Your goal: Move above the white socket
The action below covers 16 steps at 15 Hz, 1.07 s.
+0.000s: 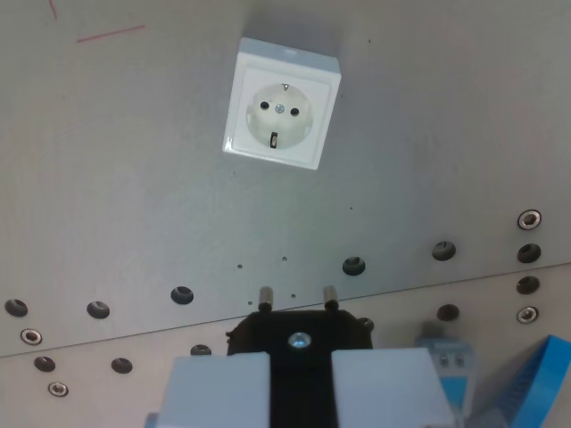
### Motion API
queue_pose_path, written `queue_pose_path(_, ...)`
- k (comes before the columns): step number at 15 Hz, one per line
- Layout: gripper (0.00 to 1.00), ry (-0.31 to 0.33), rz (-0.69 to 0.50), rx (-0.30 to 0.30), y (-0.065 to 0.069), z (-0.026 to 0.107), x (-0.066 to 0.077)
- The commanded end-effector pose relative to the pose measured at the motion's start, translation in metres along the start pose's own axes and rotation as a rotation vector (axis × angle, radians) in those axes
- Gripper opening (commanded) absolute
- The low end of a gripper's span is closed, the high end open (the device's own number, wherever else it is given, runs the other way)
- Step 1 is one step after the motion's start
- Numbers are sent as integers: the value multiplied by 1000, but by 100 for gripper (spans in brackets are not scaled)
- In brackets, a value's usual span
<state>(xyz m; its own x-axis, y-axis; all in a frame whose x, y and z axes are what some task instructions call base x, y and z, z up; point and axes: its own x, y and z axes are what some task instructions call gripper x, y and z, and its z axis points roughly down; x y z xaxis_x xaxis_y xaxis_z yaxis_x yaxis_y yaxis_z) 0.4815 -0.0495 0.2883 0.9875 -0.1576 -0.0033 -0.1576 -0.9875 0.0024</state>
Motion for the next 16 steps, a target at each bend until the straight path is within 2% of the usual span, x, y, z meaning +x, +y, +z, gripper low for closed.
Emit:
queue_pose_path(1,0,0,1,0,0,0,0)
queue_pose_path(10,0,2,13,0,0,2,0)
queue_pose_path(16,0,23,44,3,0,11,0)
